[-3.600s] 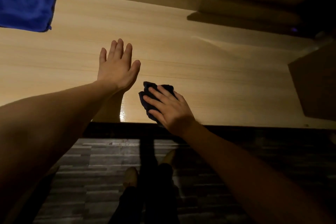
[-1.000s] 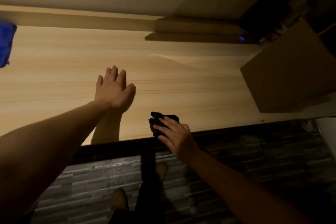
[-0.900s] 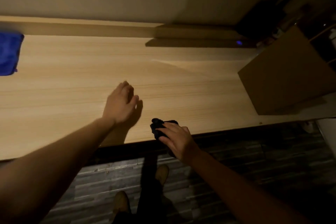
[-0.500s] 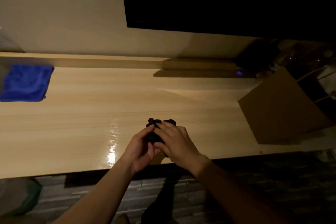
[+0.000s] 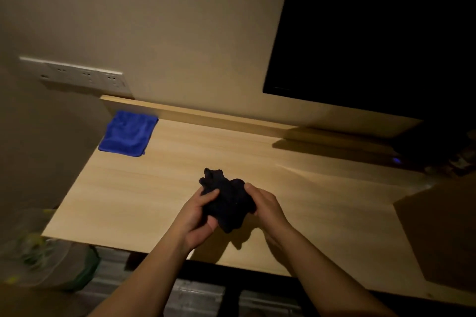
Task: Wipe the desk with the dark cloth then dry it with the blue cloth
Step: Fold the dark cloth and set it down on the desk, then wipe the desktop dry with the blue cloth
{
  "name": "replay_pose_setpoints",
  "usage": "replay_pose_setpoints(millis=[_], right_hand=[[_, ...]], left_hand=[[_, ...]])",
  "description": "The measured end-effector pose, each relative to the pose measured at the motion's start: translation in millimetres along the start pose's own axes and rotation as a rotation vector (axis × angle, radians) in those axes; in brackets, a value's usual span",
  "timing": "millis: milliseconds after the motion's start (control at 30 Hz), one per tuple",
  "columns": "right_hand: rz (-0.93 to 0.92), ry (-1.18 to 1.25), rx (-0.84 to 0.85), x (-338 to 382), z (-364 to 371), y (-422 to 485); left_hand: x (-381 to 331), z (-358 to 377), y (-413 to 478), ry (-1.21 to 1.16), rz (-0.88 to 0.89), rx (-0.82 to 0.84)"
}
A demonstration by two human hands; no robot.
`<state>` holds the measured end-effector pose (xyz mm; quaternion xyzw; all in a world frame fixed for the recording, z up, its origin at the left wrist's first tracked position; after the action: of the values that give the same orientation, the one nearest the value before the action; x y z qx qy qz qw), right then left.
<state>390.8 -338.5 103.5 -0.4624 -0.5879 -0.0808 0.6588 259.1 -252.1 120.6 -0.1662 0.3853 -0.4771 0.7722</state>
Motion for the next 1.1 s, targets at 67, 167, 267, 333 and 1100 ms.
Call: replay_pose_setpoints(millis=[67, 167, 267, 333, 1100], right_hand=[[0.082, 0.135, 0.05, 0.1, 36.2, 3.5], [0.109, 0.176, 0.024, 3.4, 87.5, 10.9], [0.058, 0.105, -0.052, 14.2, 134.9, 25.0], [0.017, 0.079, -0.11, 24.0, 164.7, 38.2], [-0.273, -1.245, -0.204, -67.8, 224.9, 69.9]], left_hand=[[-26.7, -16.0, 2.2, 0.007, 0.012, -0.001], [-69.9, -49.0, 11.3, 0.037, 0.022, -0.016], [-117.0, -87.3, 30.5, 0.157, 0.037, -0.079], [-147.0, -106.5, 49.5, 0.297, 0.046, -0.108], [-354.2, -176.5, 234.0, 2.197, 0.816, -0.112]])
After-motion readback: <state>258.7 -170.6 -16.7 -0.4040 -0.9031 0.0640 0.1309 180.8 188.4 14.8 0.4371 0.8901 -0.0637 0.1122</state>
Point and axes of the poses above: each hand's wrist, its own y-axis towards the middle knuckle, its own z-axis out of the palm, x = y × z, the point moved 8 cm from there along y, towards the middle knuckle, and after that the axes turned 10 degrees about -x, right-handed, at the moved point
